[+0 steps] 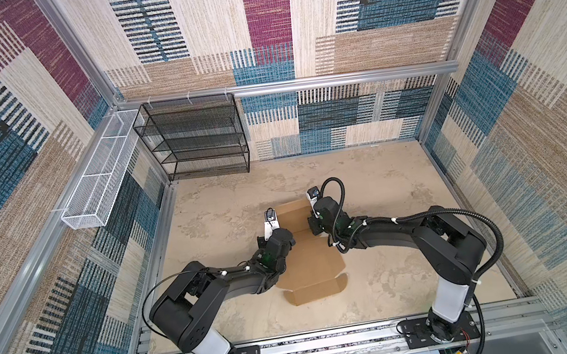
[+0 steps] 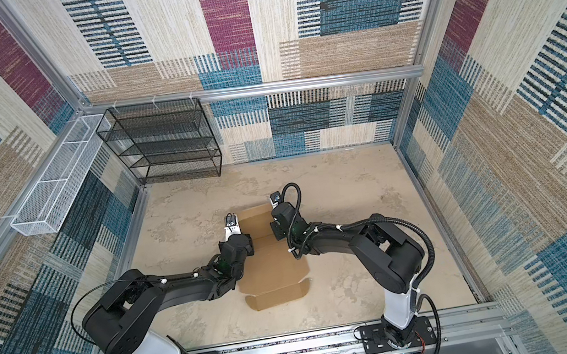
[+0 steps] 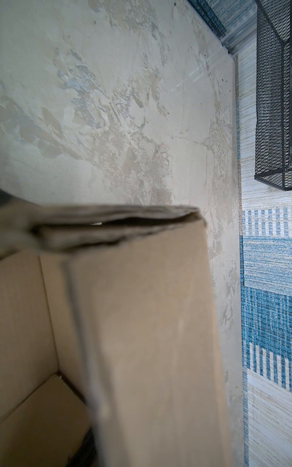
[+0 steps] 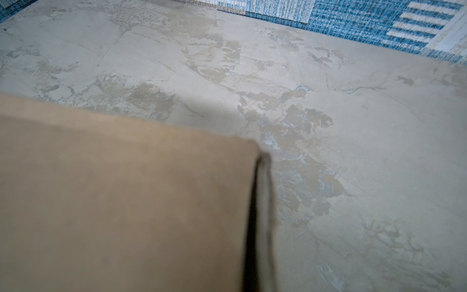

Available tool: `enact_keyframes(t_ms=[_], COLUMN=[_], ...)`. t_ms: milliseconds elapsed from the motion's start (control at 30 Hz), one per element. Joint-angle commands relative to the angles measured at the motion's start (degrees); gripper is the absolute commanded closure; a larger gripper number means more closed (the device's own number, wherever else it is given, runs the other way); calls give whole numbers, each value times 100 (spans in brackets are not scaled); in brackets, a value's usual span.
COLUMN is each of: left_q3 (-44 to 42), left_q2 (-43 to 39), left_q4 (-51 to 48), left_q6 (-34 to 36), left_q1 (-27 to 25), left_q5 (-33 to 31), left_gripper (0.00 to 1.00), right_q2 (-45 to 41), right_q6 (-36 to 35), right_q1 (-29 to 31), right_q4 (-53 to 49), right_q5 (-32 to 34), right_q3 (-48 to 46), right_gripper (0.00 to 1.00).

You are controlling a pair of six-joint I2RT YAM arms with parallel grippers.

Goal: Fold the paper box

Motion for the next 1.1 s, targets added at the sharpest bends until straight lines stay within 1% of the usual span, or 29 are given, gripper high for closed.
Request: enact_keyframes(t_ms=[0,100,133,233,267,300,400,433,867,967,1067], left_q3=[32,48,50,71,83,102,124,121,41,31,32], left_q2=[5,5,9,-10,-15,-14,-15,-23,-147,-137,-128], left_q4=[-228,-273,-280,-353,-394,-412,-440,-441,-441,-449,-449], left_q6=[-62,-87,-88,-114,-123,-124,-132,-145,-185,-194,-220], left_q1=[-8,-8,-8,-4,-8,-8,-8,-8,-8,-8,-8], left_q5=[202,185,179,95,61,40,-36,-64,-285,-251,-216], left_gripper=[100,100,100,100,100,100,100,100,100,100,100], right_q2=[43,68,74,58,43,15,-60,-93,-475,-557,-514], right_q6=[13,42,55,115,130,153,216,232,618,643,670], right_q1=[34,34,34,31,35,42,49,52,73,76,78], right_q4=[-90,-97,-116,-143,-143,-134,-128,-135,78,195,141], right_q5=[-136,-161,-172,-211,-224,-249,-353,-359,-385,-360,-340], right_q3=[48,62,72,69,48,32,-14,-35,-648,-810,-742], right_gripper=[99,100,98,83,75,70,61,59,56,60,61])
